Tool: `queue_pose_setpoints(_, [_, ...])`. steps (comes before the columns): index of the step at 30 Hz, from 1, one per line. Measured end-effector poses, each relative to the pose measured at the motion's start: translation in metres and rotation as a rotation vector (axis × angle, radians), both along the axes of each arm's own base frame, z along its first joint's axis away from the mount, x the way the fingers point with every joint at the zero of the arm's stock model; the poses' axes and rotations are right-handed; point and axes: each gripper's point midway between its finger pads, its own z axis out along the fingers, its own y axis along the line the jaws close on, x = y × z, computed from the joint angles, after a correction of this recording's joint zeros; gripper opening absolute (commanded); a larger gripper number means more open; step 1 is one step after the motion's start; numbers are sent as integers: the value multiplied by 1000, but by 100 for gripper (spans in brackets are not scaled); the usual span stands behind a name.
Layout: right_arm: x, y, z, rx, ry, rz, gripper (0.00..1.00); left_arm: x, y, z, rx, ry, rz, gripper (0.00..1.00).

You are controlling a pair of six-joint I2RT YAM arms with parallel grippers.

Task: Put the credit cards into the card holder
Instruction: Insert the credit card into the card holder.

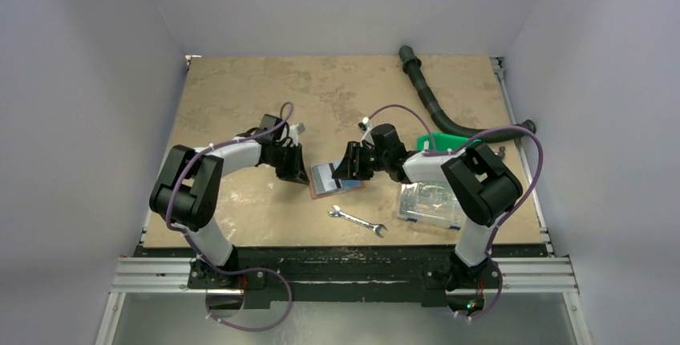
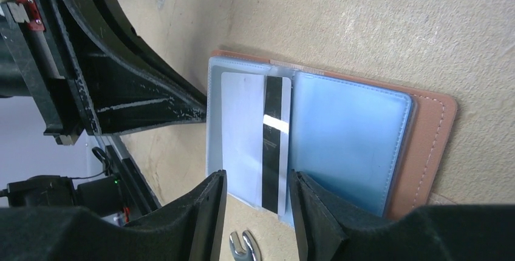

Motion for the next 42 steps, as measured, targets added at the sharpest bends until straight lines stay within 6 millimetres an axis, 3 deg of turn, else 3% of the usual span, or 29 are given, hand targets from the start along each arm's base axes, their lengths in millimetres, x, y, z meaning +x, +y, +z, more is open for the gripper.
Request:
queue_pose_setpoints(6, [-3,3,1,25,8,-1,48,-5,-2,-1,-11,11,14,2])
queue_pose_setpoints(18, [-24,31,15,187,66,39,49,-6,-5,0,-11,6,3,0])
queue_pose_setpoints(23, [-28,25,10,138,66,43,52,-6,-5,-1,-6,4,4,0])
queue_pose_setpoints(30, [-19,8,20,37,-17,33,54,-6,-5,-1,-6,3,4,0])
queue_pose_setpoints(37, [-15,-5,0,-66,-18,20,56,-6,-5,-1,-6,3,3,0])
queue_pose_setpoints(42, [-6,0,-2,-73,-25,26,56,-6,-5,-1,-5,3,3,0])
